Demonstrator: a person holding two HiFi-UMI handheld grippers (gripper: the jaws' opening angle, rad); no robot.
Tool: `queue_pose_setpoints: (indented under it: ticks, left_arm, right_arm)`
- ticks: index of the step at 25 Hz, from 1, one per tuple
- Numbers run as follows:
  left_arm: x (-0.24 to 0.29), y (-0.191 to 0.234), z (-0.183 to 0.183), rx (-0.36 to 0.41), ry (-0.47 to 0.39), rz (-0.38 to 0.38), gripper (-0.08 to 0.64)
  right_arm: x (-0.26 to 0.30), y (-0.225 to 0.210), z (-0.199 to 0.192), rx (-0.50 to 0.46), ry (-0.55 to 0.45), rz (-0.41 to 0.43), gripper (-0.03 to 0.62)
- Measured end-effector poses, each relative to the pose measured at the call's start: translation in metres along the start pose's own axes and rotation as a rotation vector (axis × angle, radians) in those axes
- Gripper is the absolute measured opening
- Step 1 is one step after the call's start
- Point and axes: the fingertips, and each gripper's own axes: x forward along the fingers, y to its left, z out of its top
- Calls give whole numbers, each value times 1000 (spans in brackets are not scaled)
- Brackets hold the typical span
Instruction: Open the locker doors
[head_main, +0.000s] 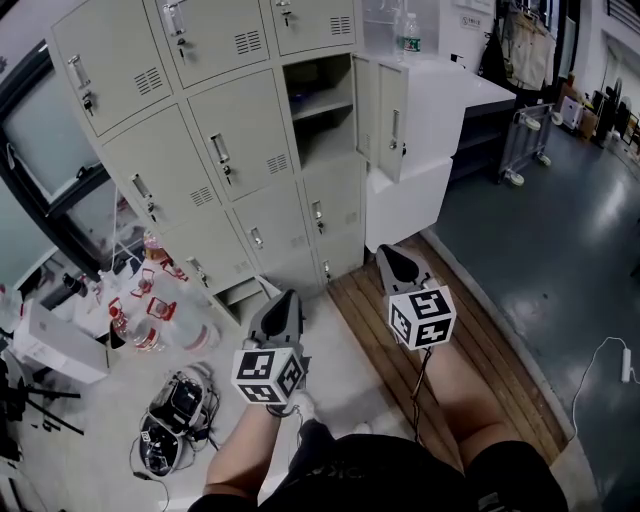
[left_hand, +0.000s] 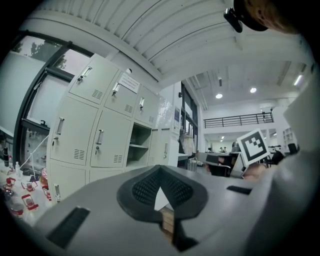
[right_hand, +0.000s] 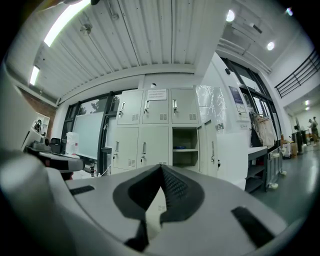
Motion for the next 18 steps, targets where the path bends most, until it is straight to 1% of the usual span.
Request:
queue_pose_setpoints:
  ticks: [5, 8, 12, 15, 18]
  left_arm:
    - [-4, 5, 6, 25, -1, 29, -2]
    - [-6, 12, 17, 42, -14, 52, -2]
    - [-10, 25, 35, 73, -36, 85, -2]
    - [-16, 37, 52, 104, -49, 108, -2]
    - [-22, 55, 73, 152, -66, 137, -2]
  right_arm:
    - [2, 2, 10, -15, -12, 20, 0]
    - [7, 7, 20, -19, -23, 50, 0]
    - [18, 27, 35, -57, -44, 102, 0]
    - [29, 46, 49, -59, -49, 157, 0]
    - [45, 66, 69, -64, -65, 213, 0]
